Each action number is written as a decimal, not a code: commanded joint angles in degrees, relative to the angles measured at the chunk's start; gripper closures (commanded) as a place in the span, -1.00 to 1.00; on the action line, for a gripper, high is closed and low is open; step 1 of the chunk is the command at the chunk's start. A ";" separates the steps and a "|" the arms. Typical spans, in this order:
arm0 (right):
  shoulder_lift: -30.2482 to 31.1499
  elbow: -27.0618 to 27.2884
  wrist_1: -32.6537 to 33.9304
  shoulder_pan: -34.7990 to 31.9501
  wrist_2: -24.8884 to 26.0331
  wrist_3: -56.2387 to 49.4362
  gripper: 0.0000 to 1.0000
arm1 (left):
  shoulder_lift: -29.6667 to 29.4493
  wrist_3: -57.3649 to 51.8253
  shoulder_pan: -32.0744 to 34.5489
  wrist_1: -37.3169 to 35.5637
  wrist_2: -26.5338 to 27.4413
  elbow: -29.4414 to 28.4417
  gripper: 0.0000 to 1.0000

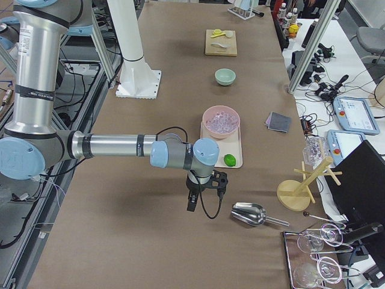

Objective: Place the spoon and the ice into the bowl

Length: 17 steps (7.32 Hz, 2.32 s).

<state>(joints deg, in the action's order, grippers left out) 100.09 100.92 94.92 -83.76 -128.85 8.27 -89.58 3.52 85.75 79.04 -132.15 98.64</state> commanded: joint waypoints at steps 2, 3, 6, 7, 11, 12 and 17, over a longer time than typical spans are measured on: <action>0.01 -0.02 0.09 0.00 0.00 0.00 -1.00 | -0.24 0.00 -0.06 -0.03 -0.04 -0.11 -0.95; 0.01 -0.02 0.09 0.00 0.00 0.08 -1.00 | -0.33 0.00 -0.06 -0.03 -0.04 -0.11 -0.95; 0.01 -0.02 0.09 0.00 -0.09 0.08 -1.00 | -0.68 0.00 -0.06 -0.03 -0.04 -0.11 -0.95; 0.01 -0.02 0.17 0.00 -0.09 0.08 -1.00 | -0.68 0.09 -0.06 -0.03 -0.04 -0.11 -0.96; 0.28 -0.11 0.17 0.00 -1.23 0.00 -1.00 | -1.29 0.53 -0.32 -0.12 4.62 0.15 -0.95; 0.19 -0.19 0.17 0.00 -1.23 0.08 -1.00 | -1.29 0.53 -0.32 -0.12 4.62 0.41 -0.95; -0.07 -0.19 0.00 0.00 -2.37 0.17 -1.00 | -1.38 0.53 -0.32 -0.03 4.36 1.21 -0.96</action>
<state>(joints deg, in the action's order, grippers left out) 100.17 100.81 95.00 -83.76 -131.06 8.41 -90.90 4.04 85.43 78.94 -127.78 99.68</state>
